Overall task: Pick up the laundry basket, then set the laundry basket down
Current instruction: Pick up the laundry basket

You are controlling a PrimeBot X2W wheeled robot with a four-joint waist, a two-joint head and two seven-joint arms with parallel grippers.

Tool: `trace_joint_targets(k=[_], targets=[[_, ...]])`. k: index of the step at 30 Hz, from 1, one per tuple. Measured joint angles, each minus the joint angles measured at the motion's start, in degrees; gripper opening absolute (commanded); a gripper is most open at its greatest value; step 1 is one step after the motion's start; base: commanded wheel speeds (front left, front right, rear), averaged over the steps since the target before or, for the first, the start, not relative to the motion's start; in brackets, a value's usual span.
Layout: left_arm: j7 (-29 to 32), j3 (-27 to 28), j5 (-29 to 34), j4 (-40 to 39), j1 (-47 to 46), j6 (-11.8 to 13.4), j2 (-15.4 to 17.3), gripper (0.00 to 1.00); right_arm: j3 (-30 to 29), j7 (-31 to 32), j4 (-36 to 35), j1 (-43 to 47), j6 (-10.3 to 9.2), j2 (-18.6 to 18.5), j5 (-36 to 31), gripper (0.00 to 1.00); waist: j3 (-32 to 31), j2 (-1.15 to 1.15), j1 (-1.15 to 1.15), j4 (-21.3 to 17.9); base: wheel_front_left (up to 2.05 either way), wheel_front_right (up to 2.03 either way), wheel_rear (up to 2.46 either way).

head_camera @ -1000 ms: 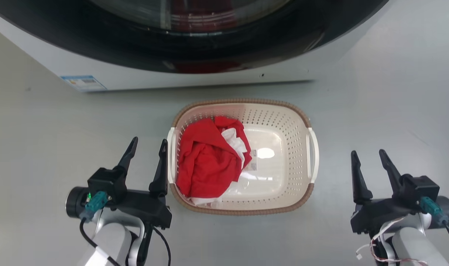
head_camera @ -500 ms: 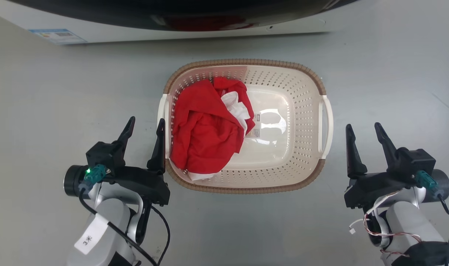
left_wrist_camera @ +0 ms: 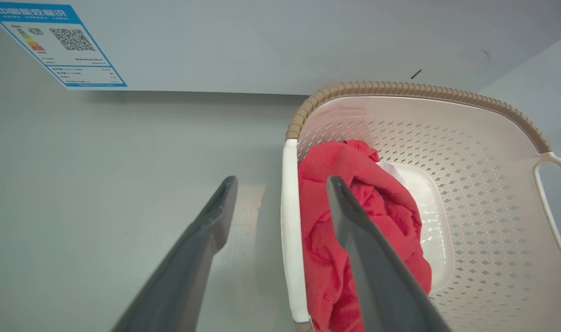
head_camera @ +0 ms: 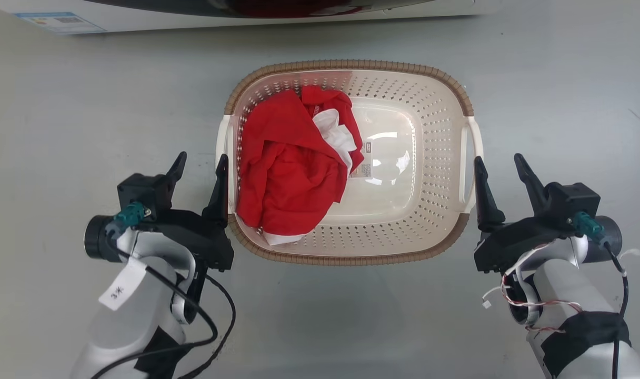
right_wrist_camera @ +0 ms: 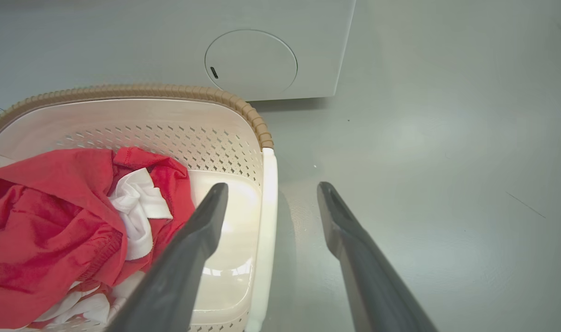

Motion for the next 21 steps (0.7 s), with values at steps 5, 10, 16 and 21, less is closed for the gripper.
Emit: trace_joint_targets(k=[5, 10, 16, 21], targets=[[1.0, 0.0, -0.4, 3.3, -2.8, -1.0, -0.1, 1.0, 0.2, 0.6, 3.4, -3.0, 0.43, 0.5, 0.1, 1.0, 1.1, 0.0, 0.0, -0.2, 0.0, 0.0, 0.0], [2.8, -0.3, -0.8, 6.5, -5.7, -2.4, -0.4, 1.0, 0.8, 1.9, 7.2, -5.7, 1.04, 1.2, 0.1, 1.0, 2.2, 0.0, 0.0, -0.4, 0.0, 0.0, 0.0], [4.9, -0.7, -1.4, 10.4, -9.0, -3.4, -1.0, 1.0, 1.8, 3.9, 11.3, -8.9, 1.99, 1.5, 0.1, 1.0, 3.3, 0.0, -0.01, -0.4, 0.0, 0.0, 0.0], [6.9, -0.7, -2.1, 13.8, -10.4, -4.4, -1.4, 1.0, 3.2, 5.5, 14.4, -11.3, 3.0, 2.2, 0.0, 1.0, 4.0, -0.01, -0.01, -0.5, 0.0, 0.0, 0.0]])
